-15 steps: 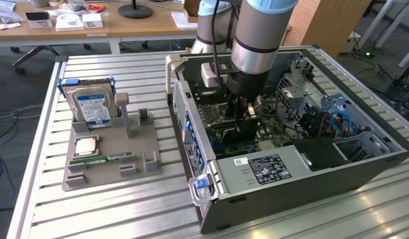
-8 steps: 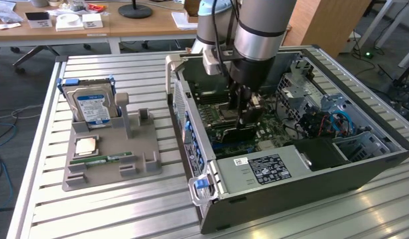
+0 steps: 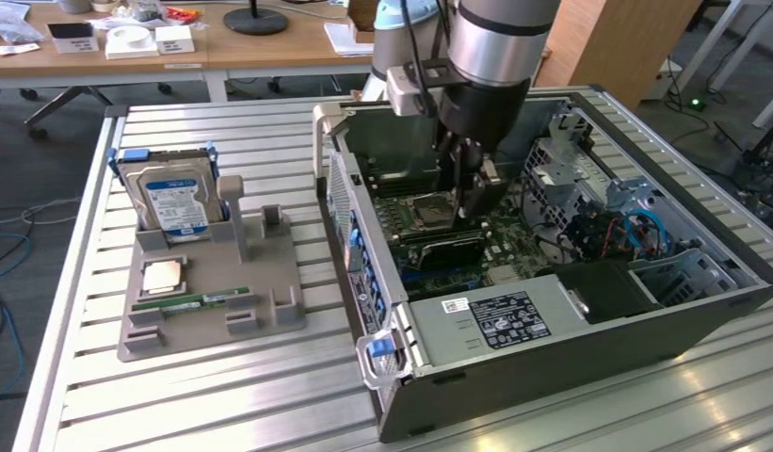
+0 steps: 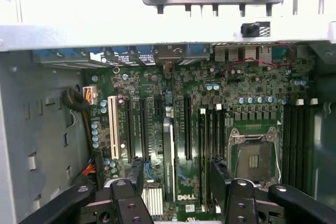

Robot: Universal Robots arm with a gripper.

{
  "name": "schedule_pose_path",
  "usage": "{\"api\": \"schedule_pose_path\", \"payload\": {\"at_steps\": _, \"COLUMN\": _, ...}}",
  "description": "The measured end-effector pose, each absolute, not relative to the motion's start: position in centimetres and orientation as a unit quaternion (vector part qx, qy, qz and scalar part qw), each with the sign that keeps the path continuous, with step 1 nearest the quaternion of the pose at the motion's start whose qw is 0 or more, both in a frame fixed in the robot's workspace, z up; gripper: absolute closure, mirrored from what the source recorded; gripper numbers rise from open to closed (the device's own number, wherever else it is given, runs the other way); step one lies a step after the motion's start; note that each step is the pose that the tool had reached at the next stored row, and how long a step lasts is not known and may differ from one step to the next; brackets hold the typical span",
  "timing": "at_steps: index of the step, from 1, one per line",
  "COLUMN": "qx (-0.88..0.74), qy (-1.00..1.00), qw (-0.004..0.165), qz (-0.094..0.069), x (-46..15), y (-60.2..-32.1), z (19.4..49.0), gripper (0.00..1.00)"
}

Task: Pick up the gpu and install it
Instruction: 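Insert the gpu into the slot, then press down on the gpu until it lock into place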

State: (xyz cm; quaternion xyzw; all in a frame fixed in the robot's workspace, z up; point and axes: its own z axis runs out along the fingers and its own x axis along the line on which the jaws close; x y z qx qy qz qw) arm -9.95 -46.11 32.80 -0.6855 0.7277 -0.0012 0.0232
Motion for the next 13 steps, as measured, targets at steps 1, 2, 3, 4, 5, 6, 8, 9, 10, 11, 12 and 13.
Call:
{"api": "schedule_pose_path", "payload": {"at_steps": 1, "qx": -0.686, "qy": 0.728, "qw": 0.023, "qz": -0.001, "x": -9.95, "y": -46.11, "z": 33.1, "gripper": 0.37}}
{"api": "schedule_pose_path", "payload": {"at_steps": 2, "qx": -0.686, "qy": 0.728, "qw": 0.023, "qz": -0.001, "x": -9.95, "y": -46.11, "z": 33.38, "gripper": 0.37}}
{"api": "schedule_pose_path", "payload": {"at_steps": 3, "qx": -0.686, "qy": 0.728, "qw": 0.023, "qz": -0.002, "x": -9.95, "y": -46.11, "z": 33.67, "gripper": 0.37}}
{"api": "schedule_pose_path", "payload": {"at_steps": 4, "qx": -0.686, "qy": 0.728, "qw": 0.023, "qz": -0.002, "x": -9.95, "y": -46.11, "z": 33.93, "gripper": 0.37}}
{"api": "schedule_pose_path", "payload": {"at_steps": 5, "qx": -0.686, "qy": 0.728, "qw": 0.022, "qz": -0.002, "x": -9.96, "y": -46.11, "z": 34.04, "gripper": 0.37}}
{"api": "schedule_pose_path", "payload": {"at_steps": 6, "qx": -0.686, "qy": 0.728, "qw": 0.023, "qz": -0.002, "x": -9.95, "y": -46.11, "z": 34.04, "gripper": 0.37}}
{"api": "schedule_pose_path", "payload": {"at_steps": 8, "qx": -0.686, "qy": 0.728, "qw": 0.022, "qz": -0.002, "x": -9.95, "y": -46.11, "z": 34.04, "gripper": 0.37}}
{"api": "schedule_pose_path", "payload": {"at_steps": 9, "qx": -0.686, "qy": 0.728, "qw": 0.022, "qz": -0.002, "x": -9.96, "y": -46.11, "z": 34.05, "gripper": 0.37}}
{"api": "schedule_pose_path", "payload": {"at_steps": 10, "qx": -0.686, "qy": 0.728, "qw": 0.022, "qz": -0.002, "x": -9.95, "y": -46.11, "z": 34.04, "gripper": 0.37}}
{"api": "schedule_pose_path", "payload": {"at_steps": 11, "qx": -0.686, "qy": 0.728, "qw": 0.022, "qz": -0.002, "x": -9.95, "y": -46.11, "z": 34.05, "gripper": 0.37}}
{"api": "schedule_pose_path", "payload": {"at_steps": 12, "qx": -0.686, "qy": 0.728, "qw": 0.022, "qz": -0.002, "x": -9.95, "y": -46.11, "z": 34.04, "gripper": 0.37}}
{"api": "schedule_pose_path", "payload": {"at_steps": 13, "qx": -0.686, "qy": 0.728, "qw": 0.022, "qz": -0.002, "x": -9.95, "y": -46.11, "z": 34.04, "gripper": 0.37}}
